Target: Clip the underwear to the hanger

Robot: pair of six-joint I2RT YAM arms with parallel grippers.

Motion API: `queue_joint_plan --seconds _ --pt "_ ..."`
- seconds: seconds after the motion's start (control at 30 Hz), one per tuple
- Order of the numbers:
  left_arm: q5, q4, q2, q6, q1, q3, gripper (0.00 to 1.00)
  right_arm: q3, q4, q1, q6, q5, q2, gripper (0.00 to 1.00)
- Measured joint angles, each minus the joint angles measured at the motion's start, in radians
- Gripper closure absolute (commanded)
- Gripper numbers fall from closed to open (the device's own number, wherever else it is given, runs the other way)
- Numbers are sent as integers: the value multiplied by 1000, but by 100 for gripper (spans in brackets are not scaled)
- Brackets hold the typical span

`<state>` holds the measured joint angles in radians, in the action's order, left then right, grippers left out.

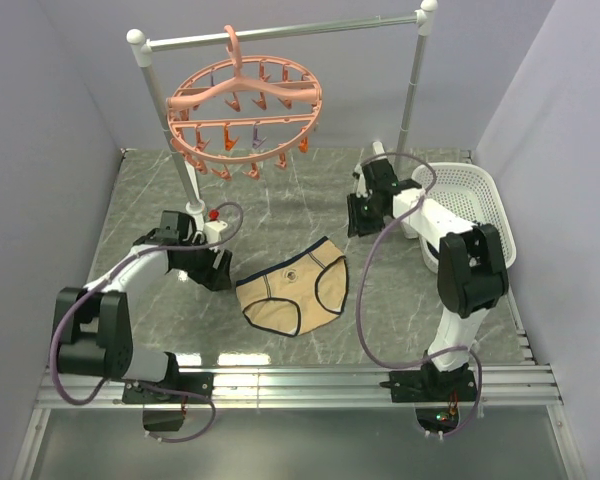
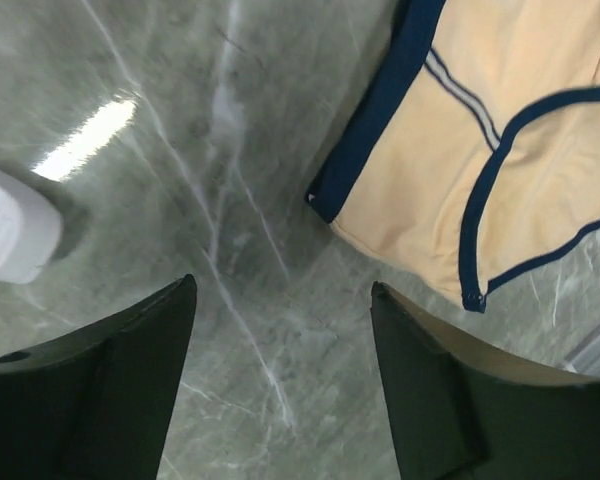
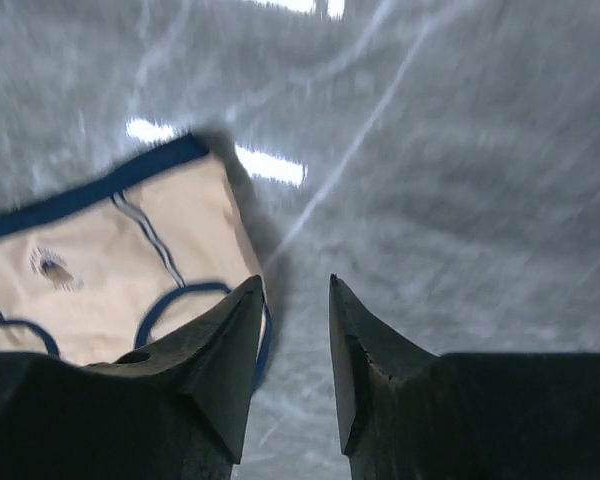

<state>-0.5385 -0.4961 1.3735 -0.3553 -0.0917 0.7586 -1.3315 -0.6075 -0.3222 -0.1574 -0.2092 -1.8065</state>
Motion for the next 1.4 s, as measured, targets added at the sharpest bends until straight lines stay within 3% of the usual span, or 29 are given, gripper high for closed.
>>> queue_joint_plan --seconds 0.3,0.83,0.93,1.2,1.4 --pt "31 -89 183 -14 -28 130 25 -266 -50 -9 48 -26 -199 54" --pt "-74 -223 394 8 -59 307 31 -287 -114 -30 78 -207 -328 53" --pt "-79 -234 412 11 -80 322 37 -291 -114 -37 77 -213 -344 55" --pt "-67 -251 451 40 -111 339 63 -290 -103 -42 78 -223 -351 63" --pt "-40 -237 449 50 -130 323 95 -234 -70 -39 77 -234 -335 94"
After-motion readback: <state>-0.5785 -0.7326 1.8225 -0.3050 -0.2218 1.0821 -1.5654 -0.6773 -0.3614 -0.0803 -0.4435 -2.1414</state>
